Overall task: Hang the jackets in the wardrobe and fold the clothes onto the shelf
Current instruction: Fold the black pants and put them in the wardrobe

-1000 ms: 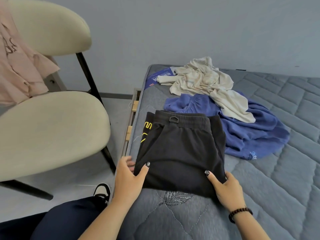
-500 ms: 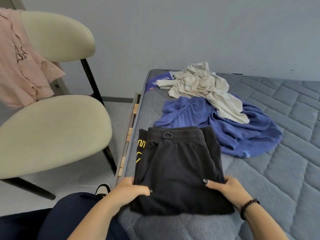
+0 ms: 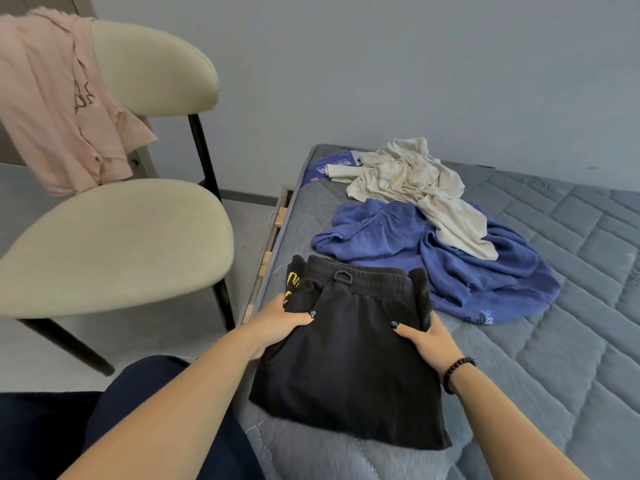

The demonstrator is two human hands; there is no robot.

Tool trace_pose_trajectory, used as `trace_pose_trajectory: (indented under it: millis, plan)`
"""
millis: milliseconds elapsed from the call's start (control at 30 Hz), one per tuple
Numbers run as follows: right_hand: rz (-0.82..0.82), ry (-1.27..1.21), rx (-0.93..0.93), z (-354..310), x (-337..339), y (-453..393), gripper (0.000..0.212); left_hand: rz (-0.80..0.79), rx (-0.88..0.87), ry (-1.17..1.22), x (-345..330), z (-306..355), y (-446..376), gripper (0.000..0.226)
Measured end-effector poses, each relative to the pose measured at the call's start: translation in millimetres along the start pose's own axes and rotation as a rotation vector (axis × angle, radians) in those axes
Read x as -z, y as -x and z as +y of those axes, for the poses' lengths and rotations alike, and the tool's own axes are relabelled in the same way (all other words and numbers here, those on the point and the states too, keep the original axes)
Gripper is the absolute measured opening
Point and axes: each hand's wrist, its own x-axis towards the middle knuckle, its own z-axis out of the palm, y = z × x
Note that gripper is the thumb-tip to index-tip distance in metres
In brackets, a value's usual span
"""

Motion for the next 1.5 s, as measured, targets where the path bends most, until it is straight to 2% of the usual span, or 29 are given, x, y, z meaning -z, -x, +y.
trace_pose_trajectory:
  millis: [267, 433, 600, 767, 900, 1167, 1333, 1500]
  plan:
    - [-0.01, 0.094, 0.2, -29, -22, 28, 0.043, 0.102, -0.173, -0.147, 12, 14, 41, 0.042]
    - [-0.034, 0.167, 0.369, -72, -46, 43, 0.037, 0.18, -0.286, -0.068, 36, 25, 73, 0.039]
    - [-0.065, 0.232, 0.464, -115, -88, 42, 0.04, 0.29, -0.312, -0.022, 82, 39, 92, 0.037]
    - [-0.082, 0.298, 0.507, -147, -151, 24, 0.037, 0.363, -0.31, -0.008, 147, 45, 93, 0.033]
    - [-0.123, 0.341, 0.468, -174, -217, 6, 0.03, 0.403, -0.294, 0.062, 210, 41, 86, 0.031]
    - [-0.211, 0.401, 0.421, -240, -362, -12, 0.037, 0.462, -0.238, 0.133, 347, 46, 93, 0.041]
    - [-0.316, 0.463, 0.415, -305, -436, 21, 0.039, 0.528, -0.193, 0.171, 417, 68, 154, 0.042]
    - [-0.442, 0.511, 0.438, -388, -499, 87, 0.034, 0.642, -0.113, 0.179, 480, 101, 254, 0.059]
